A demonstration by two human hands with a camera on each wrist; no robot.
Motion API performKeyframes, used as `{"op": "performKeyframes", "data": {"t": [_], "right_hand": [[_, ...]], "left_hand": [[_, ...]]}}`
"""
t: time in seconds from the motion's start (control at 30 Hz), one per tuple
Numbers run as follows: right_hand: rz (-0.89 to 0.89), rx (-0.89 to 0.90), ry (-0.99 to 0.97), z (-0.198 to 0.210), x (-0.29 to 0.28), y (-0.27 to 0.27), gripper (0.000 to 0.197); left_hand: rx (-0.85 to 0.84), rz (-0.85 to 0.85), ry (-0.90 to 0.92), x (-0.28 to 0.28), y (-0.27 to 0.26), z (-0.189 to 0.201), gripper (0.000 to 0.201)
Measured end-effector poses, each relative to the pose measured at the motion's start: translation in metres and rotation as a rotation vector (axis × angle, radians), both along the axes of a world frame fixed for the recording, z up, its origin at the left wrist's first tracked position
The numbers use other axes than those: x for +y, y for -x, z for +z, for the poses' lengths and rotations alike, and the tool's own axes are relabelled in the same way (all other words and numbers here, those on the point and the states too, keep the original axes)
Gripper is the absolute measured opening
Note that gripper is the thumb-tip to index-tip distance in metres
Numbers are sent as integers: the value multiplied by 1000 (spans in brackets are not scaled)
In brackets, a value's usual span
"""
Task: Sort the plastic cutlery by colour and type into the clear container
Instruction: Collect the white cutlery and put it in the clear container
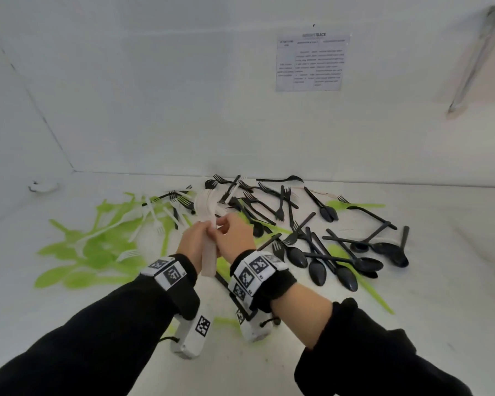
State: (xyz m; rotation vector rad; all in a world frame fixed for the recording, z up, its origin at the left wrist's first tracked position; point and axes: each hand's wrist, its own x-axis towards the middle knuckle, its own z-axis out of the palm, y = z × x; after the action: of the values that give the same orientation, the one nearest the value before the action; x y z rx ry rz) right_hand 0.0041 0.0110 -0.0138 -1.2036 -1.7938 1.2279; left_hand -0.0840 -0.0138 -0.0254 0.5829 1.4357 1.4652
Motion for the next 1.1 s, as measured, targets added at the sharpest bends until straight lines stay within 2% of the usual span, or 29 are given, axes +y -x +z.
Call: {"op": "performKeyframes", "data": {"t": [0.07, 0.13, 0.2, 0.3, 0.37, 0.43, 0.47, 0.53, 0.57, 0.63, 0.7, 0.8, 0.9, 0.97, 1.03, 1.1], "right_hand": [[37, -58, -69, -3, -9, 11, 25], [95, -146, -133, -8, -17, 20, 27], [148, -197, -143, -12, -23, 23, 34], [153, -256, -93, -20, -22, 15, 43], [133, -402, -18, -27, -14, 5, 63], [143, -652, 41, -31, -7, -5, 81], [159, -772, 56, -32, -6, -9, 85], [196, -929, 46, -33, -5, -15, 74], [223, -953, 25, -34, -6, -16, 65], [292, -872, -19, -35, -6, -15, 54], [324, -693, -7, -32, -7, -13, 47], [172, -430, -32, -26, -7, -16, 37], [52, -272, -28, -23, -13, -17, 29], [51, -226, -9, -24, -19, -18, 30], [49, -254, -55, -26, -20, -20, 36], [71, -296, -111, -23, -19, -26, 34]], "left_hand": [[32, 35, 7, -6, 8, 0, 31], [133, 98, 17, -12, 17, -4, 22], [203, 127, 28, -18, 22, -6, 15], [239, 122, 51, -29, 22, -4, 15], [236, 113, 77, -36, 21, -6, 19], [229, 92, 98, -41, 19, -9, 19], [223, 76, 104, -44, 17, -11, 19], [205, 44, 121, -48, 11, -13, 19], [195, 36, 128, -51, 8, -14, 19], [181, 27, 129, -52, 4, -15, 21], [182, 15, 143, -53, -1, -14, 21], [129, -1, 126, -54, -9, -11, 18], [126, -33, 106, -56, -19, -6, 20], [141, -59, 85, -54, -25, -3, 18], [129, -59, 66, -51, -31, 0, 18], [110, -38, 59, -45, -35, 1, 26]]}}
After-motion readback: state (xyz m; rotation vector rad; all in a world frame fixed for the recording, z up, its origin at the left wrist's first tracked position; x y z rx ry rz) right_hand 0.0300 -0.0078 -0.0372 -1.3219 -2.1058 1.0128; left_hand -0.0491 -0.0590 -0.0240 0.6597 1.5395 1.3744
